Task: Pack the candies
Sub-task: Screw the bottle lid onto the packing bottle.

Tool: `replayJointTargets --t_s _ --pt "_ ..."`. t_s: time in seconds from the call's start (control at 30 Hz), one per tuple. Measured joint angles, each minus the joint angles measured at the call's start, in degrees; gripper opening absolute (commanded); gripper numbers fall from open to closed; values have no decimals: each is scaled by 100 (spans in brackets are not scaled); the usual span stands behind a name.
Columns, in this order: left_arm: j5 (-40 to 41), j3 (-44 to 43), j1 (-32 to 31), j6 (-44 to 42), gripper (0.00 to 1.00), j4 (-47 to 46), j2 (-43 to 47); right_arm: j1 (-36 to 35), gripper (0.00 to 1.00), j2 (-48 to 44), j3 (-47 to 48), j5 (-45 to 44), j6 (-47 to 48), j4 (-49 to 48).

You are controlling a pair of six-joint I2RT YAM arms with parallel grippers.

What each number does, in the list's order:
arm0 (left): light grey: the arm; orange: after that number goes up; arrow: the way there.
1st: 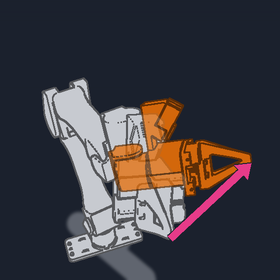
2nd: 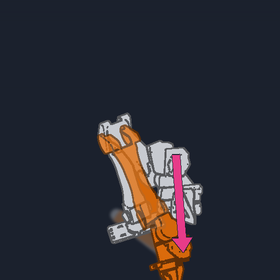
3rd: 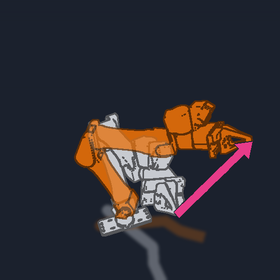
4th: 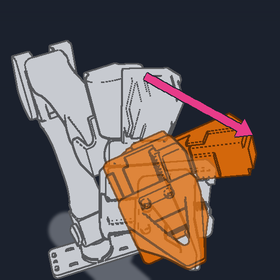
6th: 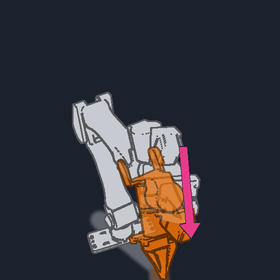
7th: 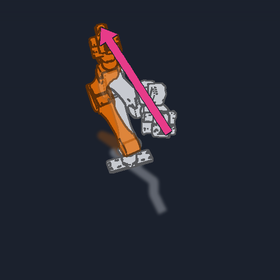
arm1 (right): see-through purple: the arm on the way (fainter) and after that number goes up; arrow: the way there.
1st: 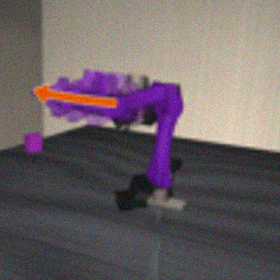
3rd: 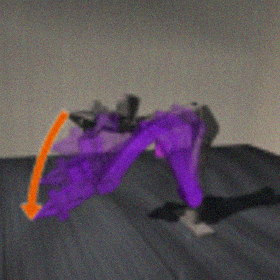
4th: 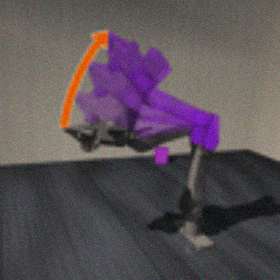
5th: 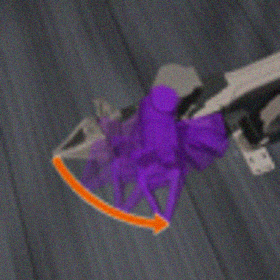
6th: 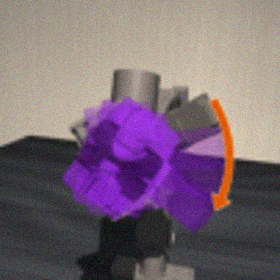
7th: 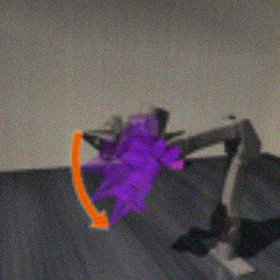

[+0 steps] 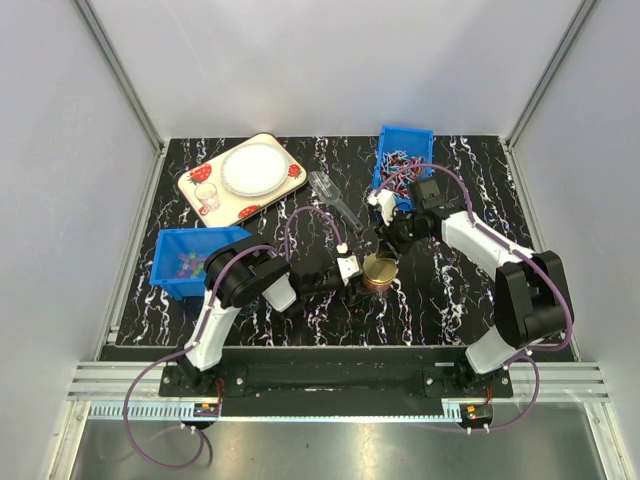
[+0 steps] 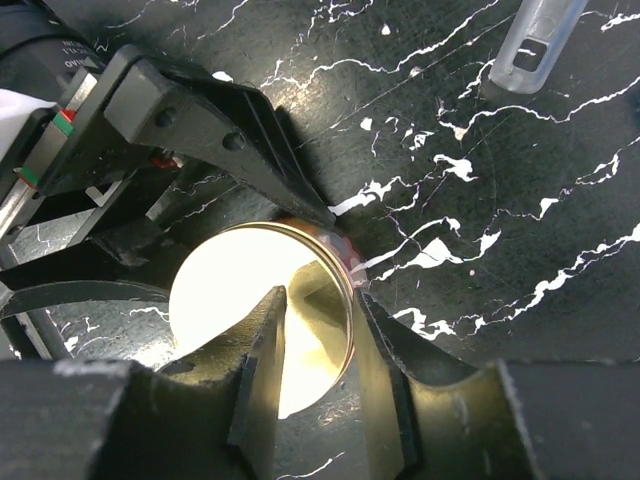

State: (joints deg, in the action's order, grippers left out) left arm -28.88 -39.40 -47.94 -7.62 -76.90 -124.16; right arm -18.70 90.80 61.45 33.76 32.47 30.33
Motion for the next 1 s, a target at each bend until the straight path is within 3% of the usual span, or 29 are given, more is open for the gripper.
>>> replayJointTargets --t_s 0.3,0.8,1.0 --pt "-26 -2 -2 -2 73 2 0 7 26 -20 -142 -13 136 -81" --pt "-68 -2 -48 -2 62 4 0 105 22 -472 -494 -129 264 -79" --pt "-70 -2 -48 -2 62 4 0 142 23 -592 -573 -170 289 -55"
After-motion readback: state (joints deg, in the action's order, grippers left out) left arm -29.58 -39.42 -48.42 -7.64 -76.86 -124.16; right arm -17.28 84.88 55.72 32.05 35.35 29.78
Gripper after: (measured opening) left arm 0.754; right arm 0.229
